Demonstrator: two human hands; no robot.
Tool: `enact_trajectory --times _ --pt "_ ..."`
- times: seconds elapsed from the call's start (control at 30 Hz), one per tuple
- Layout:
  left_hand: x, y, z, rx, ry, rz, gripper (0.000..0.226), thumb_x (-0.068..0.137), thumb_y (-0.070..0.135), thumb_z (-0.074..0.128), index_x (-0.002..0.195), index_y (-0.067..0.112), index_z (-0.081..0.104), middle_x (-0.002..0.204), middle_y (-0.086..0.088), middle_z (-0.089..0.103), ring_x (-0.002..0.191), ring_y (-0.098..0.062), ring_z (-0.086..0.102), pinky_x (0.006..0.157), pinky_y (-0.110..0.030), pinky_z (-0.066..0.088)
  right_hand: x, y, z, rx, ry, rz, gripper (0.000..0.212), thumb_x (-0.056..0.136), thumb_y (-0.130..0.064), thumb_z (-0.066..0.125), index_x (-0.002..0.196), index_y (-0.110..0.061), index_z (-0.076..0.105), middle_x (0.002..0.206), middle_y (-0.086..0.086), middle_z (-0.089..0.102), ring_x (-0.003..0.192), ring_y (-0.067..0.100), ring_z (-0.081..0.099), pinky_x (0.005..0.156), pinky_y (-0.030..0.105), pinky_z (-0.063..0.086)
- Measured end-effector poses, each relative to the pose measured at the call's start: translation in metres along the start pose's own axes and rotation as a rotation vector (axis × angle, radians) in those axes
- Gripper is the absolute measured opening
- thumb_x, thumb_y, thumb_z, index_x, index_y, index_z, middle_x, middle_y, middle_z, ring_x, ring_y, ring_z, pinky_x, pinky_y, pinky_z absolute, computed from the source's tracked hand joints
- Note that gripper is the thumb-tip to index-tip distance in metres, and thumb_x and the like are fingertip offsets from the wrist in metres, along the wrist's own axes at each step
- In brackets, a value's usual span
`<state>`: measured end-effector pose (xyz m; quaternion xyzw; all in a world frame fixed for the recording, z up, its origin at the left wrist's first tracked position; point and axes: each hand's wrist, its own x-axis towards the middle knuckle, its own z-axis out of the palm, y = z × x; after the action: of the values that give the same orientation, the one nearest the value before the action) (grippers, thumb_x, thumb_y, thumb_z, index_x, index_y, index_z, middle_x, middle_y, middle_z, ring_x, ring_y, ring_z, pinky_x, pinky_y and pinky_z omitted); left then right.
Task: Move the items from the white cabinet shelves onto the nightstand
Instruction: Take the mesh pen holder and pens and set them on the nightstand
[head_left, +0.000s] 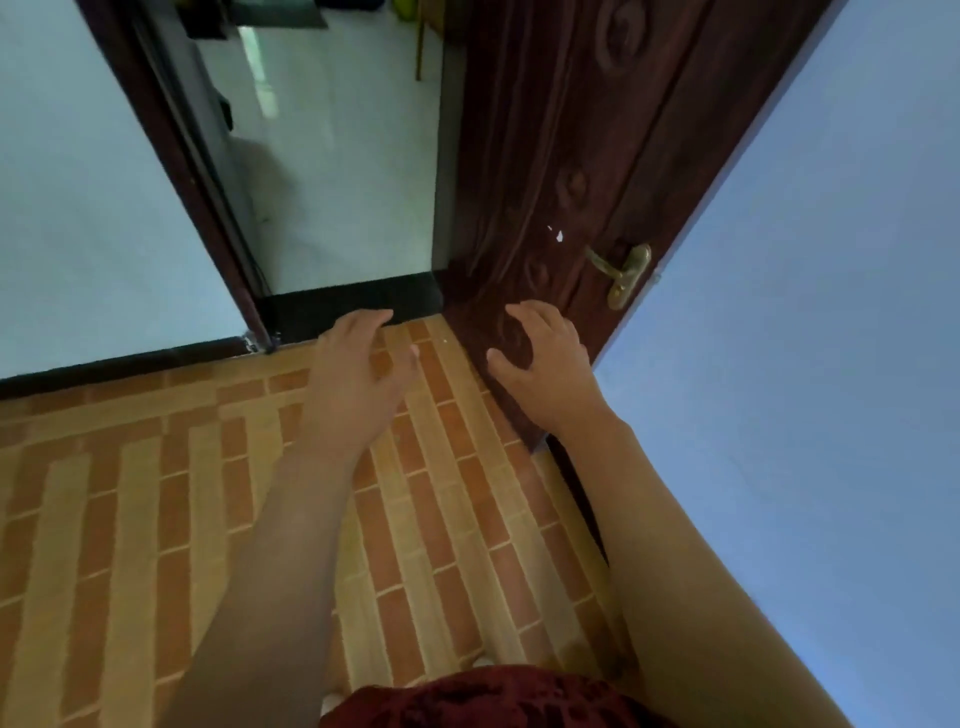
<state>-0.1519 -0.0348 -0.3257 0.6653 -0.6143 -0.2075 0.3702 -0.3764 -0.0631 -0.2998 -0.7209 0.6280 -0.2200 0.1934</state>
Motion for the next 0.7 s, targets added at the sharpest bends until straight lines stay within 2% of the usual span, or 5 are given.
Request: enact_trajectory --times 0.07,0.13,0.3,0.47,0.7 --pt "-0.012 -0.010 -0.017 0.023 0.067 -0.090 0.053 0.100 0.046 0.060 0.149 0.028 0.052 0.155 0.001 0.047 0.144 -0.019 0.039 0.116 -0.034 0.030 0.013 -0.017 0.011 0.021 -0.068 -0.081 0.062 0.098 -0.046 0.061 0.154 -0.027 0.044 0.161 -0.004 0.037 0.150 0.021 0.032 0.123 0.054 0.030" --pt "-0.025 -0.020 -0.038 0.040 0.145 -0.163 0.054 0.098 0.051 0.058 0.147 0.030 0.054 0.153 0.002 0.049 0.143 -0.021 0.042 0.119 -0.043 0.036 0.021 -0.038 0.026 0.027 -0.130 -0.169 0.063 0.098 -0.044 0.060 0.155 -0.027 0.043 0.162 -0.003 0.036 0.150 0.021 0.031 0.124 0.054 0.030" --pt "-0.079 -0.040 -0.090 0.159 0.330 -0.367 0.054 0.098 0.051 0.059 0.148 0.033 0.052 0.155 0.001 0.048 0.143 -0.023 0.044 0.115 -0.051 0.042 0.015 -0.095 0.067 0.074 -0.266 -0.386 0.065 0.099 -0.043 0.063 0.158 -0.026 0.041 0.164 -0.005 0.036 0.151 0.017 0.033 0.123 0.040 0.032" --pt "-0.153 -0.061 -0.133 0.263 0.456 -0.510 0.053 0.098 0.047 0.061 0.146 0.025 0.055 0.146 -0.006 0.054 0.136 -0.031 0.047 0.114 -0.048 0.042 -0.022 -0.154 0.104 0.145 -0.416 -0.550 0.063 0.099 -0.046 0.061 0.157 -0.031 0.039 0.164 -0.009 0.033 0.152 0.016 0.031 0.122 0.046 0.036" --pt "-0.228 -0.079 -0.198 0.307 0.609 -0.605 0.052 0.100 0.051 0.058 0.146 0.028 0.053 0.148 -0.002 0.053 0.137 -0.027 0.047 0.113 -0.048 0.042 -0.078 -0.228 0.134 0.143 -0.502 -0.736 0.064 0.100 -0.050 0.059 0.157 -0.031 0.037 0.162 -0.008 0.034 0.151 0.017 0.033 0.121 0.049 0.039"
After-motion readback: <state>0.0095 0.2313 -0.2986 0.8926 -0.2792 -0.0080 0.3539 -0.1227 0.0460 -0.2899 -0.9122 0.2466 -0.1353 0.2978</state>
